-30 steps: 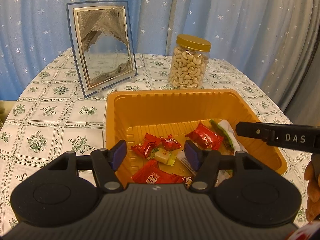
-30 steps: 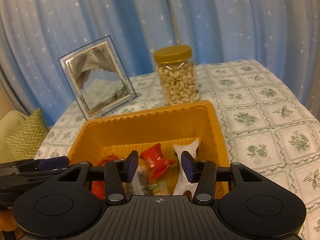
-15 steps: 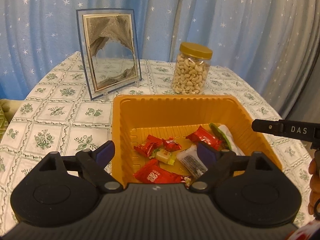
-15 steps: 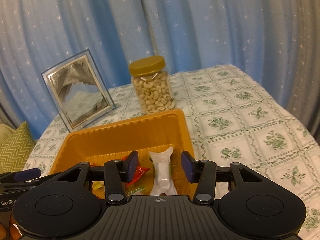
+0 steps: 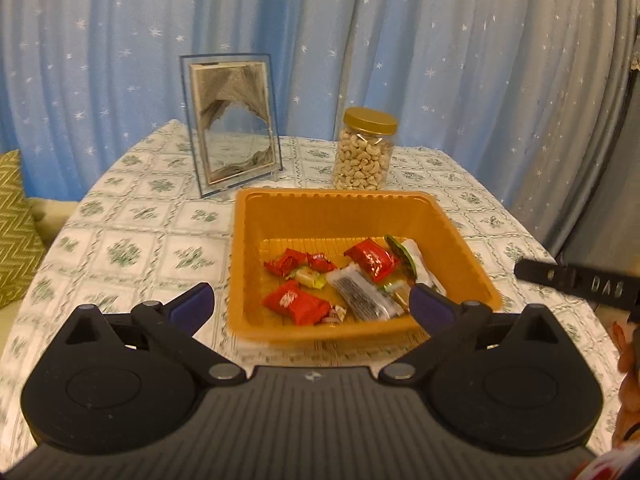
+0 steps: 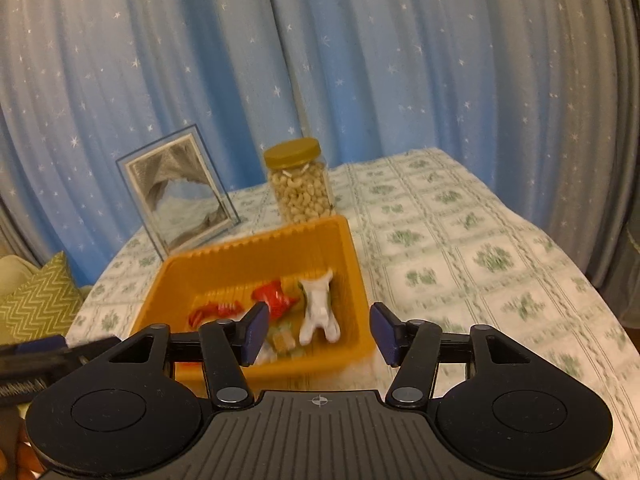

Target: Organize snacks

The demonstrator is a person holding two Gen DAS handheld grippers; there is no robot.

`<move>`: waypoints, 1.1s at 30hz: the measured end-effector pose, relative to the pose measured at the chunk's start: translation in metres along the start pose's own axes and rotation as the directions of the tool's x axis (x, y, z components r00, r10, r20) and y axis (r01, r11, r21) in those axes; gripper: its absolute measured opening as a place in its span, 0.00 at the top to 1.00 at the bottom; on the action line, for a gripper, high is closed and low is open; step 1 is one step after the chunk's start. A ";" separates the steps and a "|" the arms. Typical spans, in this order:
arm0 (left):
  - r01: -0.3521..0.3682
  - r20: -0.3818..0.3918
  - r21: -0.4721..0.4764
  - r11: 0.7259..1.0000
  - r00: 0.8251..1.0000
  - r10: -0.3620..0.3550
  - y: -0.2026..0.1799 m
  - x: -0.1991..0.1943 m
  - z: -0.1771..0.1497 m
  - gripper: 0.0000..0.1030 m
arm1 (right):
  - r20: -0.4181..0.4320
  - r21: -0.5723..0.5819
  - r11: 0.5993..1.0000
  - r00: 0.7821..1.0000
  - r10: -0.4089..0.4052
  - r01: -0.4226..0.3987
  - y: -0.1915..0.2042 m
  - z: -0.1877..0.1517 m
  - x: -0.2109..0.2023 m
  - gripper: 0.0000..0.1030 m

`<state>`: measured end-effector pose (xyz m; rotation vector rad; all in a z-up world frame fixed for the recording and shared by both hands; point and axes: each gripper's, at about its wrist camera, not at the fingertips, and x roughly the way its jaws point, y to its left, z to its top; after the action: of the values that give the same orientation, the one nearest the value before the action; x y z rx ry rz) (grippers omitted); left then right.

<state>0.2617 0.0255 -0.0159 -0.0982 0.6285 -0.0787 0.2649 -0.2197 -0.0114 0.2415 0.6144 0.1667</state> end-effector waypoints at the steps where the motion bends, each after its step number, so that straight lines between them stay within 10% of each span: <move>1: -0.005 0.000 -0.011 1.000 1.000 0.005 0.000 -0.008 -0.003 0.00 | -0.008 -0.001 1.000 1.000 0.001 -0.001 0.000 -0.005 -0.007 0.45; 33: -0.020 -0.042 -0.088 0.996 0.999 0.017 -0.033 -0.198 -0.070 0.00 | -0.135 -0.081 0.997 0.991 -0.013 0.002 0.040 -0.076 -0.183 0.24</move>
<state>0.0592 0.0088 0.0472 -0.1765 0.6739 -0.0349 0.0696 -0.2098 0.0395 0.1501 0.7420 0.2013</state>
